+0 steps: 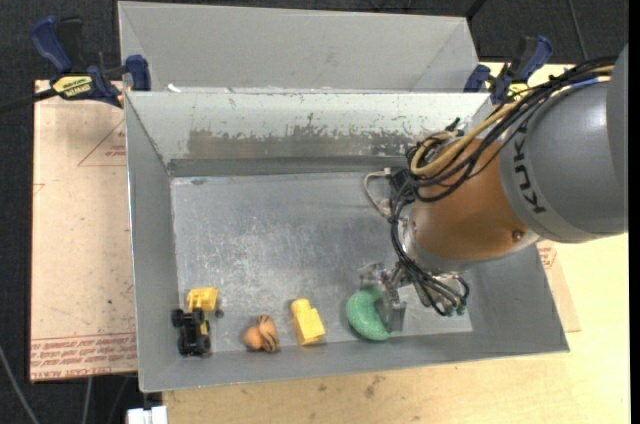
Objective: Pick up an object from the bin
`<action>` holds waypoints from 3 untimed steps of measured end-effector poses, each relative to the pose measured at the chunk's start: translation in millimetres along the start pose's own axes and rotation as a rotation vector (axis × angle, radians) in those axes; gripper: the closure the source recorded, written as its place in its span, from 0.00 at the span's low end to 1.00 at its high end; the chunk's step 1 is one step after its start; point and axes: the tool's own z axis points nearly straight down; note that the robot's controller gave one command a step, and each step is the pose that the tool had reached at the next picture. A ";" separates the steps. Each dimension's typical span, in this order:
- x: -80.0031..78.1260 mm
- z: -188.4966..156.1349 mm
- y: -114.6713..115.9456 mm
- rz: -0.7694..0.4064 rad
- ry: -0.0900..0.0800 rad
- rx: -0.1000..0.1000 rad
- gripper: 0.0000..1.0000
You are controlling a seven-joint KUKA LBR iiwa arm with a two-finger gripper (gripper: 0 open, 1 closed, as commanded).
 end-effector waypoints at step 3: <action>-51.2 -60.6 -19.0 -0.017 -0.016 0.004 1.00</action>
Offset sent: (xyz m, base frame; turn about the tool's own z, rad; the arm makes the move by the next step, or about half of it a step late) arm 0.0397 0.0229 0.1282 -0.0223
